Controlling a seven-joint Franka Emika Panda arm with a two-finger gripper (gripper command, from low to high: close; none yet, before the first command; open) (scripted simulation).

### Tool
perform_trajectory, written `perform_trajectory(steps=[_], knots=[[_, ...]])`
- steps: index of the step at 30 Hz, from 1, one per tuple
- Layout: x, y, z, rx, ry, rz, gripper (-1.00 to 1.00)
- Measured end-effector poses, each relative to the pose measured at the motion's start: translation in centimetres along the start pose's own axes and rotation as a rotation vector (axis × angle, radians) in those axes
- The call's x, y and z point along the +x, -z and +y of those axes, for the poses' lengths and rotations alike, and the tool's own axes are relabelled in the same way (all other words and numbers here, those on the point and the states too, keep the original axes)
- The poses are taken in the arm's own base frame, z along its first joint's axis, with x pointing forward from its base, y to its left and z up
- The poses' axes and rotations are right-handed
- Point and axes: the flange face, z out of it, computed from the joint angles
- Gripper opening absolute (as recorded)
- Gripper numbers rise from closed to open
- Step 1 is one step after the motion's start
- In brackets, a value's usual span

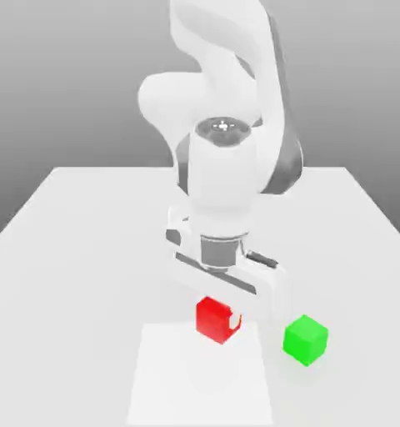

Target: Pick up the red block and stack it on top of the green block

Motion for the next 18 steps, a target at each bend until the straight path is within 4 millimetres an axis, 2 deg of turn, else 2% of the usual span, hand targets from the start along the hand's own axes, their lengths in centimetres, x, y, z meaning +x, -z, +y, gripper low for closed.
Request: perform_trajectory(steps=[1,3,8,11,18], knots=[[-0.7,0.4,-0.1,-0.001,0.025,0.002,-1.00],[-5.2,1.3,-0.3,-0.002,0.157,0.006,-1.00],[-13.4,3.4,0.4,-0.002,0.403,0.001,-1.00],[-14.6,3.4,0.4,-0.001,0.436,0.006,-1.00],[-14.5,1.9,-0.2,0.003,0.433,0.017,-1.00]])
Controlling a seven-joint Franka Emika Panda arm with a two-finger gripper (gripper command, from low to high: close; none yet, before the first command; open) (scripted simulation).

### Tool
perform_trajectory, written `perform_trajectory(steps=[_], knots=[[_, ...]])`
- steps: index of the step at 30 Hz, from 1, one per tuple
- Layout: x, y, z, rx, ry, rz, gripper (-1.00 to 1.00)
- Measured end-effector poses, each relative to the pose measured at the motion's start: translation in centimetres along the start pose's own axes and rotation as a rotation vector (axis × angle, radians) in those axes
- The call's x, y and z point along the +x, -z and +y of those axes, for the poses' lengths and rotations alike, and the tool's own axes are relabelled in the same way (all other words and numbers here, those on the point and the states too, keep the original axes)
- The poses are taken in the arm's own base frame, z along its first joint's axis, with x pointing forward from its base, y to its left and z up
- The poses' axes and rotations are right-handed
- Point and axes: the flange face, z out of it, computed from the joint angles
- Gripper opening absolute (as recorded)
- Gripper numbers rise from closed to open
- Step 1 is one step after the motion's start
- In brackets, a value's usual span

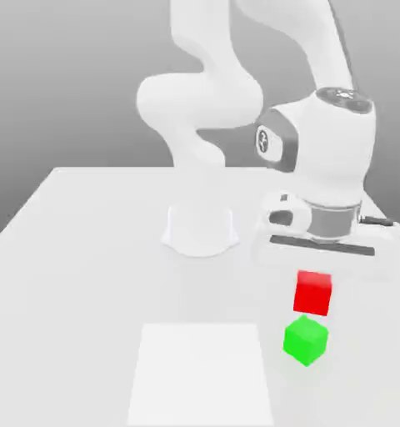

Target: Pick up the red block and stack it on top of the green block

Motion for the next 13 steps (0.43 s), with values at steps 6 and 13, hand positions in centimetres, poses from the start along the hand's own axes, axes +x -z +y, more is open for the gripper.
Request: perform_trajectory(steps=[6,13], knots=[[-0.2,-2.3,0.1,0.001,0.002,-0.003,-1.00],[-0.7,-4.7,0.6,0.000,0.010,-0.016,1.00]])
